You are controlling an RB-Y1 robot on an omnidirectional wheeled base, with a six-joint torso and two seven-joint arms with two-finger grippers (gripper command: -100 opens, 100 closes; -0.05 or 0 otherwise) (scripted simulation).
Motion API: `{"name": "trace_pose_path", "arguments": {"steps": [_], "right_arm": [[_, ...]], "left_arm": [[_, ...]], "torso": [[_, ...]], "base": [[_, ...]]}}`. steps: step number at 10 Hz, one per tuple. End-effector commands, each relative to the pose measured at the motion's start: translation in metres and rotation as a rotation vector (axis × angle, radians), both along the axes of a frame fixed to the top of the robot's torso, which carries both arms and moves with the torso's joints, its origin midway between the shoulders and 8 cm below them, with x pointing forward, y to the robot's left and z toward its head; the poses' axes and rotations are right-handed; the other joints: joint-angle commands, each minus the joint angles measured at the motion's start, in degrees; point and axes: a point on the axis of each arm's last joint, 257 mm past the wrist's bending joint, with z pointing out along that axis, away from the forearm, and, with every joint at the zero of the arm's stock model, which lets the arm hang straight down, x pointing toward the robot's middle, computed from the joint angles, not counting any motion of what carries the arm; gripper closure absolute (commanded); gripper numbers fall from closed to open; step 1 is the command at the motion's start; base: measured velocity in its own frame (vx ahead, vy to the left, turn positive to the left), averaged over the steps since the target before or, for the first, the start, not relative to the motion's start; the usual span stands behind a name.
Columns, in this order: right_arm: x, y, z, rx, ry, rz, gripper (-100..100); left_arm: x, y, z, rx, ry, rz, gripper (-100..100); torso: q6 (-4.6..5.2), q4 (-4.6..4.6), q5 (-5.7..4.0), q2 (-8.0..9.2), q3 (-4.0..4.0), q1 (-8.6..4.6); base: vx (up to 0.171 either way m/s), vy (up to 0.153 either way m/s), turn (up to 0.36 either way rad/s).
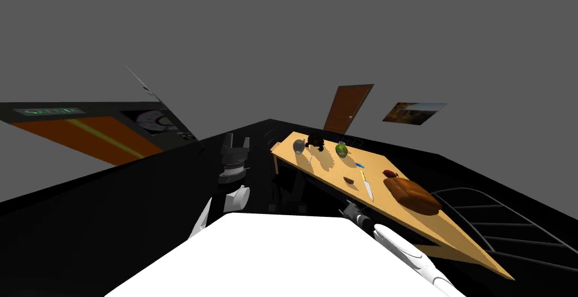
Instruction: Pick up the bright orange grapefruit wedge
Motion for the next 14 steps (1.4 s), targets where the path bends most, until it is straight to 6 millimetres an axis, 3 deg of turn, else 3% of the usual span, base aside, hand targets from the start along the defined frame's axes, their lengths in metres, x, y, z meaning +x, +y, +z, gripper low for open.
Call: {"name": "trace_pose_path", "arguments": {"steps": [1,2,4,6,9,10,11,12,14], "right_arm": [[-0.005,-0.016,-0.002,-0.053,0.019,0.011,-100],[-0.014,-0.040,0.000,-0.131,0.048,0.042,-100],[-0.018,-0.046,-0.001,-0.140,0.056,0.036,-100],[-0.042,-0.099,0.005,-0.294,0.124,0.082,-100],[-0.068,-0.158,0.020,-0.469,0.206,0.139,-100],[-0.074,-0.171,0.025,-0.511,0.228,0.155,-100],[-0.074,-0.171,0.025,-0.511,0.228,0.155,-100],[-0.085,-0.187,0.029,-0.569,0.262,0.181,-100],[-0.092,-0.191,0.027,-0.591,0.283,0.201,-100]], "left_arm": [[0.000,0.000,0.000,0.000,0.000,0.000,0],[0.000,0.000,0.000,0.000,0.000,0.000,0],[0.000,0.000,0.000,0.000,0.000,0.000,0],[0.000,0.000,0.000,0.000,0.000,0.000,0],[0.000,0.000,0.000,0.000,0.000,0.000,0],[0.000,0.000,0.000,0.000,0.000,0.000,0],[0.000,0.000,0.000,0.000,0.000,0.000,0],[0.000,0.000,0.000,0.000,0.000,0.000,0],[0.000,0.000,0.000,0.000,0.000,0.000,0]], "torso": [[0.00,0.00,0.00,0.00,0.00,0.00],[0.00,0.00,-0.01,-0.01,0.00,0.02],[0.03,0.00,-0.02,-0.01,-0.01,0.01],[-0.03,0.00,0.00,-0.03,-0.01,0.04],[-0.01,-0.04,-0.05,-0.24,-0.13,-0.17],[0.00,-0.05,-0.05,-0.26,-0.15,-0.17],[-0.02,-0.04,-0.06,-0.23,-0.13,-0.22],[0.05,-0.04,-0.06,-0.16,-0.10,-0.14],[0.03,-0.05,-0.07,-0.25,-0.15,-0.14]], "base": [[0.012,-0.016,0.138],[0.016,-0.013,0.260],[0.013,-0.017,0.054],[0.027,-0.025,0.301],[0.068,-0.067,0.270],[0.055,-0.085,0.298],[0.034,-0.066,0.071],[0.067,-0.077,0.215],[0.067,-0.074,0.160]]}}
